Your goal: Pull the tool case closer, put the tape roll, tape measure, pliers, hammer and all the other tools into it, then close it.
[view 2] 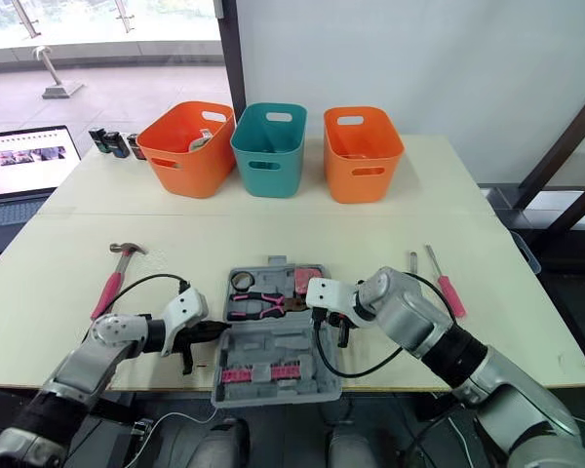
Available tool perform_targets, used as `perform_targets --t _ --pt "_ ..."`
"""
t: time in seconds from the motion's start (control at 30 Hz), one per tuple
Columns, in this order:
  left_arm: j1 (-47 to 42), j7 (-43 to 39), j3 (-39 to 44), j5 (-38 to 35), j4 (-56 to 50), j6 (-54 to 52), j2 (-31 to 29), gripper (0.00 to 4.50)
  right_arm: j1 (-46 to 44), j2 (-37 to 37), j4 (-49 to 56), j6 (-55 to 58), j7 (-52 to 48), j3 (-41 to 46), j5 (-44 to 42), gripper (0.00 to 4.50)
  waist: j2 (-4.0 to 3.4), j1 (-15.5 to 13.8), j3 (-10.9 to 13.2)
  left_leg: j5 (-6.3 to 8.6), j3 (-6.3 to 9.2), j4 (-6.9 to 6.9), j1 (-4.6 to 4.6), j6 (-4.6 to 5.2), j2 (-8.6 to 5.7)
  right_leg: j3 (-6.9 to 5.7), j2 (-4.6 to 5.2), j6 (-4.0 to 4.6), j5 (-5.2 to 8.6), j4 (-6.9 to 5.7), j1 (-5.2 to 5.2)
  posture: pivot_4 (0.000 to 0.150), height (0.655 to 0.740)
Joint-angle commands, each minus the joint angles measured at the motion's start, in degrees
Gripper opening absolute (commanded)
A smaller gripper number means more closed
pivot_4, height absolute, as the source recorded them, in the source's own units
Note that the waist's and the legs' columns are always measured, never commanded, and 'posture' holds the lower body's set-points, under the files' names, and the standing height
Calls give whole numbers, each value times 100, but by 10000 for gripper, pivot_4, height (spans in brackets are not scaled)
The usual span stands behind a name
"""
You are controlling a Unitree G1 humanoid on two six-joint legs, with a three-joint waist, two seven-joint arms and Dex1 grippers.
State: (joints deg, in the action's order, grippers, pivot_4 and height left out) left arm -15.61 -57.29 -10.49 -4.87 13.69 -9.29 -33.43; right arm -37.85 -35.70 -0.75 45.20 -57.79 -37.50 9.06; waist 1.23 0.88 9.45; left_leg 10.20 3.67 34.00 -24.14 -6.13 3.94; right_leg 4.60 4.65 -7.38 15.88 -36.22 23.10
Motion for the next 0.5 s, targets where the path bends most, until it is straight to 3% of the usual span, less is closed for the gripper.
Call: perform_targets --t 0.03,0.27,0.5 --pt "-565 148 -74 266 837 401 152 333 -273 285 -440 -321 248 215 81 0 0 4 0 0 1 0 0 0 0 0 -2 -6 -4 0 -1 1500 7400" --pt "-1665 146 -82 548 2492 1165 467 333 -495 606 -1213 -613 448 437 199 0 0 8 0 -2 4 -1 -9 0 0 -1 -5 -24 -10 -1 -17 1500 7400" --pt "-1507 16 -70 545 2535 1295 550 333 -409 745 -1161 -558 491 524 266 0 -1 13 0 -2 4 -2 -9 -1 0 -1 -5 -28 -10 -2 -19 1500 7400"
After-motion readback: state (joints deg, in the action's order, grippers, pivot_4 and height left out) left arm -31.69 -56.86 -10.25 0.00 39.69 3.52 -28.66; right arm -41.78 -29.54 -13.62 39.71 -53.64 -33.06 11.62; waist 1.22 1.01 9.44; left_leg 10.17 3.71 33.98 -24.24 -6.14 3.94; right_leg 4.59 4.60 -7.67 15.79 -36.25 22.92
